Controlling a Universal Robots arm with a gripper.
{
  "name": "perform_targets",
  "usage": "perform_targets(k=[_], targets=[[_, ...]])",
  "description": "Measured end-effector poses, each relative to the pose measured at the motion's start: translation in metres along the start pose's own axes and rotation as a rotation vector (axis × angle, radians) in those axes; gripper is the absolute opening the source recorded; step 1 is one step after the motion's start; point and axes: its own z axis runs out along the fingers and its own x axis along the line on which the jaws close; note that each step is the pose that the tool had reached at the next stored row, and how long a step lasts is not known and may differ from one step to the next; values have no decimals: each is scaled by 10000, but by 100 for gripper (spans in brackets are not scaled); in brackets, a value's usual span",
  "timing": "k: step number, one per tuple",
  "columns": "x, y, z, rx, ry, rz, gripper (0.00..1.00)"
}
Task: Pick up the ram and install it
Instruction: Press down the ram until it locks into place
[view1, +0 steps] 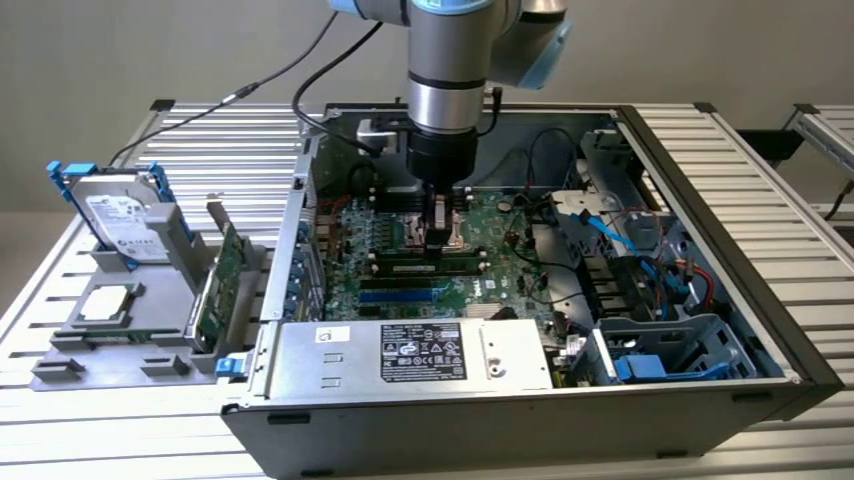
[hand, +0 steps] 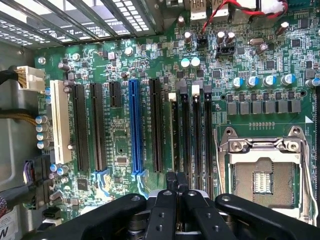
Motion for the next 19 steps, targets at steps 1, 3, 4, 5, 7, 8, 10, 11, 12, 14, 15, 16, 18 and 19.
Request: perform_targets(k=[1,3,4,5,7,8,10,11,12,14,15,16,18,19], targets=[[-1,-9,-17,-28,-20,-7,11],[15,-11,-91,-92,5,-17,11],[23,-12,-130,-113,6,-22,11],[29,-11,-165,-132,8,-24,11],[37,-12,-209,-169,9,-30,11],[37,-12,-211,-175,11,-30,11],[37,-12,-210,-175,9,-30,11],[37,-12,-211,-176,11,-31,11],[37,-12,-211,-176,10,-31,11],[38,-12,-211,-176,12,-32,11],[38,-12,-211,-176,12,-32,11],[37,-12,-211,-176,11,-32,11],[38,-12,-211,-176,11,-32,11],[38,-12,-211,-176,12,-32,11]])
